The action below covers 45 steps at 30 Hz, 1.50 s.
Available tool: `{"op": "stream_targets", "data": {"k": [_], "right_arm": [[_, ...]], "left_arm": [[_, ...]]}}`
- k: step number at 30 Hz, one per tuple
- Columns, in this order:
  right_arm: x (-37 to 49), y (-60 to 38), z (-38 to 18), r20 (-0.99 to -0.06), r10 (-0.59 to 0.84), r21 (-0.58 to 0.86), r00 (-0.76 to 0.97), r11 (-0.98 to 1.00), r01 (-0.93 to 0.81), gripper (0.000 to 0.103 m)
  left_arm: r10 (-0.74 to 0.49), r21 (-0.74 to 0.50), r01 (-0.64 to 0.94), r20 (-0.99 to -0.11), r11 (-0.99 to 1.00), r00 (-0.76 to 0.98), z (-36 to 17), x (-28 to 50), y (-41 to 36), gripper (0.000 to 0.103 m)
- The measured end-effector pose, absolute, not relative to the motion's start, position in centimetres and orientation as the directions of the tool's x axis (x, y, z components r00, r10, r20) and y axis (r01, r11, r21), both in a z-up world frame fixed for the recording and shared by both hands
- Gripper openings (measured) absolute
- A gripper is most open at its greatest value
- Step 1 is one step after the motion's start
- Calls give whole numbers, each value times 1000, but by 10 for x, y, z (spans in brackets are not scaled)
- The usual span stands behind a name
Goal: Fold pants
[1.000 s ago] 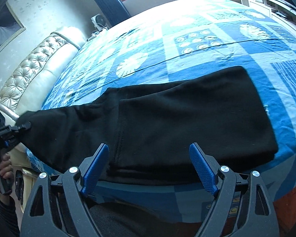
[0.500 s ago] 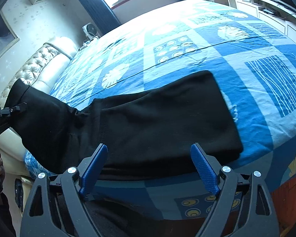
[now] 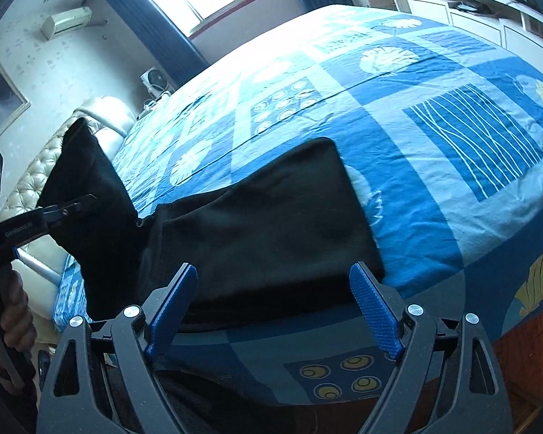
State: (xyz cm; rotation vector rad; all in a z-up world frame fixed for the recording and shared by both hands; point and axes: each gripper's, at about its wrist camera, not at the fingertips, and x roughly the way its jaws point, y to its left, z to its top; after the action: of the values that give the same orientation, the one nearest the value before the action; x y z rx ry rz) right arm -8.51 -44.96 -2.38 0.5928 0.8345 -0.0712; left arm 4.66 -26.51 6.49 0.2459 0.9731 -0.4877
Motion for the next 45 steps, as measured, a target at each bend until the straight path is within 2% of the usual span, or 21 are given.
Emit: {"op": "stream_targets", "data": {"k": [22, 45], "right_arm": [[-117, -510, -54, -694, 150, 557, 704, 732, 393, 85], [-131, -532, -70, -699, 149, 587, 699, 678, 442, 85]], "left_arm": [[-166, 123, 563, -886, 817, 433, -6, 18, -374, 12], [-55, 302, 558, -844, 773, 533, -40, 4, -413, 14]]}}
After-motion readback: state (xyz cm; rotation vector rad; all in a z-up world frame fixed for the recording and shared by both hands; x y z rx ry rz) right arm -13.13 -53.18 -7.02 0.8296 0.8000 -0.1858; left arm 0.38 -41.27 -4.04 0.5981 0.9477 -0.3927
